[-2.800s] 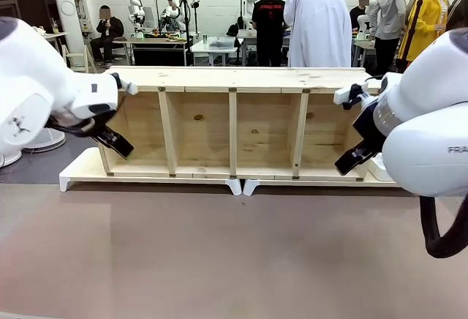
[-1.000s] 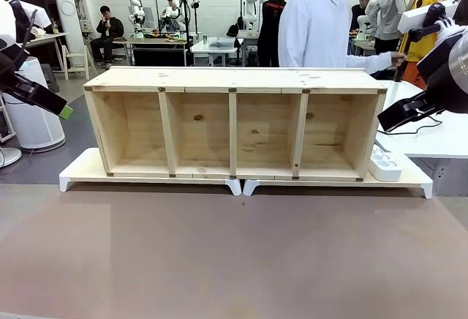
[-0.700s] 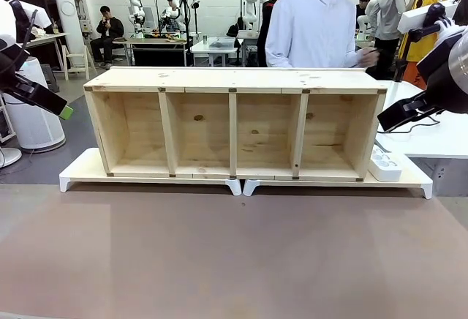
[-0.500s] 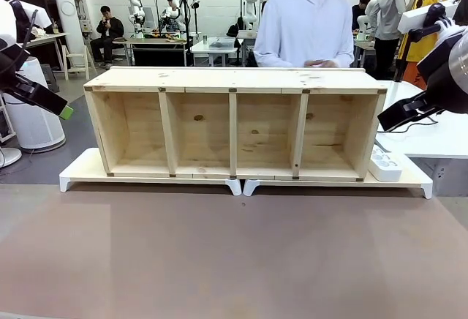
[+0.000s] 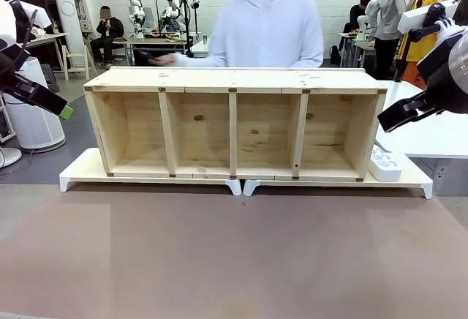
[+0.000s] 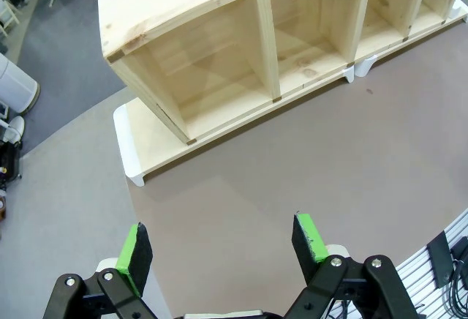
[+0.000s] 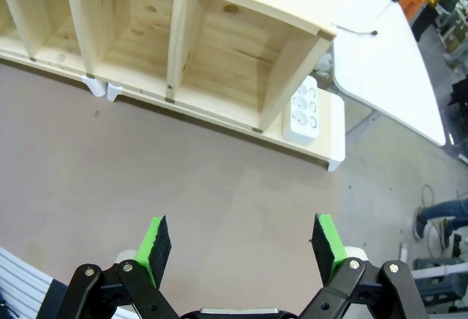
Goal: Perform cable management.
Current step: When the cord part of the Power Cable appears at the lower middle area of the table and stops, grasp the cord part of the Power Cable.
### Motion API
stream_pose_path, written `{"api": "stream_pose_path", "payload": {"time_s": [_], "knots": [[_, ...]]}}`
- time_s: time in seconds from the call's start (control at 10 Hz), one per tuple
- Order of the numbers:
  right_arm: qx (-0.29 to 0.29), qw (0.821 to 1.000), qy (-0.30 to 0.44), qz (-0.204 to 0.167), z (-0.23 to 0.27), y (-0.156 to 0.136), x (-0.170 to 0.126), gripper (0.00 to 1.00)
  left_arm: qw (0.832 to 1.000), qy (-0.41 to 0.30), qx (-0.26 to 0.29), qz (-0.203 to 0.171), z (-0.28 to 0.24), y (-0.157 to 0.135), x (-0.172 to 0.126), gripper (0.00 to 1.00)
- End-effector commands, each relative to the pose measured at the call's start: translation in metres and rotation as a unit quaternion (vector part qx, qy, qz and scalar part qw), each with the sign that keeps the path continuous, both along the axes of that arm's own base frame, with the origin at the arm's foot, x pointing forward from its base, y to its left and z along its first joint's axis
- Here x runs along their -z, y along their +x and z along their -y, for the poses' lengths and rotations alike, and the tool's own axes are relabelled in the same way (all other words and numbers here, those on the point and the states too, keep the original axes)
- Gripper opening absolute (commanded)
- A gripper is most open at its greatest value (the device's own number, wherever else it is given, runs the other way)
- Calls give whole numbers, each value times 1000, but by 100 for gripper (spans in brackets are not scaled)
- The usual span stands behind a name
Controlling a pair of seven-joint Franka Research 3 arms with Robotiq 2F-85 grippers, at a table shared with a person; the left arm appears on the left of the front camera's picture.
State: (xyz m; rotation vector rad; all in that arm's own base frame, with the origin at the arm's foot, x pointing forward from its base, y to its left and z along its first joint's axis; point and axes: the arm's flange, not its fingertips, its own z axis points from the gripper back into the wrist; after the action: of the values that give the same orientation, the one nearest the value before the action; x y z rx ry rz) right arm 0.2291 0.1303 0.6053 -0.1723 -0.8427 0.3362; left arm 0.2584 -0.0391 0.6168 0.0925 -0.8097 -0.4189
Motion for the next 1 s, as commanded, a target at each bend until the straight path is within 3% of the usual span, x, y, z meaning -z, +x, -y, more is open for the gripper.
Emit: {"api": "stream_pose_path", "payload": {"time_s": [0.0, 0.9], "knots": [[1, 1000, 0, -1, 1, 1, 0, 100, 1000, 2, -3, 1, 0, 0, 0, 100], [1, 1000, 0, -1, 1, 1, 0, 100, 1000, 2, -3, 1, 0, 0, 0, 100]]}}
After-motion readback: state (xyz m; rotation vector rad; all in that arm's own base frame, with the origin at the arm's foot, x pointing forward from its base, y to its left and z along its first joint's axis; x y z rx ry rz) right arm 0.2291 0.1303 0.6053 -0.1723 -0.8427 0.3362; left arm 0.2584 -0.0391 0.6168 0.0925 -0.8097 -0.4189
